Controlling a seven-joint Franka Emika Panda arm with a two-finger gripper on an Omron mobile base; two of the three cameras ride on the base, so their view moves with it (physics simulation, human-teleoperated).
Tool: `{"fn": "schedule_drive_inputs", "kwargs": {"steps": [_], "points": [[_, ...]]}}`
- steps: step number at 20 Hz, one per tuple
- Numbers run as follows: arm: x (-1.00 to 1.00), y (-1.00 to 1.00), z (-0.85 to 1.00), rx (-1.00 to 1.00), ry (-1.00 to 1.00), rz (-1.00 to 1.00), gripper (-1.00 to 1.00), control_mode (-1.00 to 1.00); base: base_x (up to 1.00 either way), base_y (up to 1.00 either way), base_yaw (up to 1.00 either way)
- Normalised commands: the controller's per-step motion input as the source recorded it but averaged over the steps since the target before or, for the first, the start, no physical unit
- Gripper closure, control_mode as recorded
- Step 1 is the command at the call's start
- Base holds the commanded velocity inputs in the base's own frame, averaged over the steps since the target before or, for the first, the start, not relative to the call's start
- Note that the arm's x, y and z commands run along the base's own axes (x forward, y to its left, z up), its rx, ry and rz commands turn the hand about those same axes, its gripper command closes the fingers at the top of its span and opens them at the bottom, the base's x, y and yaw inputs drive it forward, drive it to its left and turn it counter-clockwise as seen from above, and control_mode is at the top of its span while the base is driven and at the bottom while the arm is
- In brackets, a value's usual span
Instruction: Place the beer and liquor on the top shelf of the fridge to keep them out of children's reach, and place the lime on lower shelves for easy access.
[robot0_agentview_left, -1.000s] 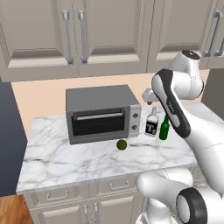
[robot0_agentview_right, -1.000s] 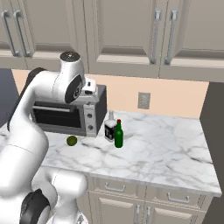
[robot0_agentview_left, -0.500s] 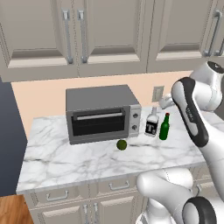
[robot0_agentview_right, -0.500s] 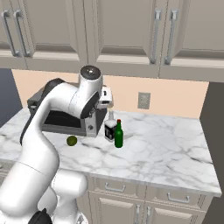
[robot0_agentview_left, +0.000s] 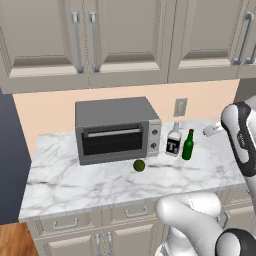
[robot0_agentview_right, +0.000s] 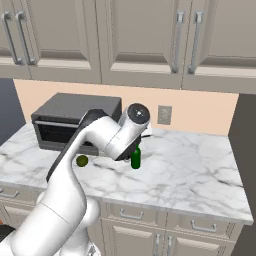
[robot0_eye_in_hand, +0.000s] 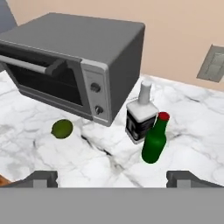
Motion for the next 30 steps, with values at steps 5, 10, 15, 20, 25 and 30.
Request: {"fn": "schedule_drive_inputs", "kwargs": {"steps": [5,10,15,20,25,30], "points": [[-0.02,-0.53,-0.39,0.18,-0.29,0.08,-1.00,-1.00,0.00,0.00,0.00],[0.00,-0.41,-0.16,0.32,-0.25,0.02,-1.00,-1.00,0.00,0.00,0.00],[0.08,-0.11,-0.26,0.24,-0.19,0.03,-1.00,-1.00,0.00,0.00,0.00],[0.18,0.00,-0.21,0.13,-0.09,0.04,-1.00,-1.00,0.00,0.00,0.00],[0.11,0.00,-0.04,0.04,-0.02,0.07,-1.00,-1.00,0.00,0.00,0.00],[0.08,0.00,-0.13,0.00,-0.03,0.07,-1.00,-1.00,0.00,0.00,0.00]]}}
